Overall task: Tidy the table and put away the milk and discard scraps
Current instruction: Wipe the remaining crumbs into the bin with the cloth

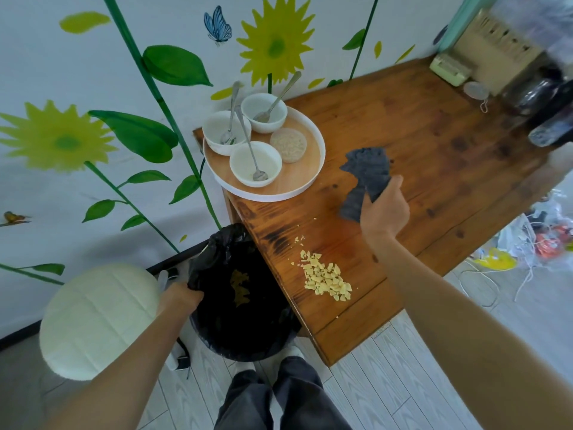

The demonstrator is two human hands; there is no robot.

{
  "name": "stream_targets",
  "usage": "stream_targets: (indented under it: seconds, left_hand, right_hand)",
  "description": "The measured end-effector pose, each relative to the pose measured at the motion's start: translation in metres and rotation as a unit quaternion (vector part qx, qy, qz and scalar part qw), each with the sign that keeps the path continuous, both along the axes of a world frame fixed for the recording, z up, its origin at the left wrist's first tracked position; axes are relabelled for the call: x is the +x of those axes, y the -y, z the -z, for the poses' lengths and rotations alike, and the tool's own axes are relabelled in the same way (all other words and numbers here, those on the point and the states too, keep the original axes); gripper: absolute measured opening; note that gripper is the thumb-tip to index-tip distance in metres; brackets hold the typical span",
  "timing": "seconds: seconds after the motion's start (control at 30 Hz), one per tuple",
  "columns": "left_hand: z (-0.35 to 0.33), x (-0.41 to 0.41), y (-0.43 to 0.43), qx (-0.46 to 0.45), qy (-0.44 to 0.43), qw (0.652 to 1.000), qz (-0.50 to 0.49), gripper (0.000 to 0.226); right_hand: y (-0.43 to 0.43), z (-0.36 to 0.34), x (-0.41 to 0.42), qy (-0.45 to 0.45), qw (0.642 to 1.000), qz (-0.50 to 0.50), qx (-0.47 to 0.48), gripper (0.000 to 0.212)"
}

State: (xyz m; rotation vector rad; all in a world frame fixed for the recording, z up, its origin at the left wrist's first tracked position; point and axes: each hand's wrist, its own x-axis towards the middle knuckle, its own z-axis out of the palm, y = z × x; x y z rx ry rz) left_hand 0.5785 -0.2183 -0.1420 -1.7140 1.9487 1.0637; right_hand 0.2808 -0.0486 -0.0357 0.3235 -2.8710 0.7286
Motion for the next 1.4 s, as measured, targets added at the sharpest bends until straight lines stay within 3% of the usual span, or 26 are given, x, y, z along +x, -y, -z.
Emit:
stream_targets:
  seconds: [0.23,0.4,0.5,0.67,0.93,1.1,1.4]
  left_hand:
    - [0.0,-0.001,0.002,-0.004,-0.002,1.0,0.007,0.035]
    - [0.002,-0.002,0.004,0.006,-0.026,1.0,0.001,0.031]
    - [0.003,-0.002,0.004,0.005,-0.022,1.0,0.008,0.027]
    - [0.004,0.0,0.002,0.002,-0.011,1.0,0.017,0.029]
    - [0.005,0.009,-0.001,0.032,-0.042,0.998,-0.02,0.024]
    - [0.001,0.007,-0.002,0.027,-0.059,0.998,-0.01,0.027]
    - [-0.001,0.001,0.002,0.02,-0.036,0.999,0.008,0.026]
  right_hand:
    - [-0.058,-0.01,0.004,-0.061,0.996,-0.033,0.06,0.02]
    - [-0.099,0.014,0.034,-0.01,0.99,-0.06,0.124,0.04]
    - [-0.11,0.031,0.055,0.042,0.986,-0.088,0.138,0.034]
    - [-0.121,0.056,0.097,0.163,0.987,0.016,-0.002,0.024]
    - [-0.109,0.075,0.142,0.21,0.959,0.13,-0.137,0.047]
    - [-0.076,0.072,0.148,0.236,0.958,0.115,-0.119,0.057]
    - [-0.011,0.061,0.183,0.311,0.947,-0.029,-0.078,0.061]
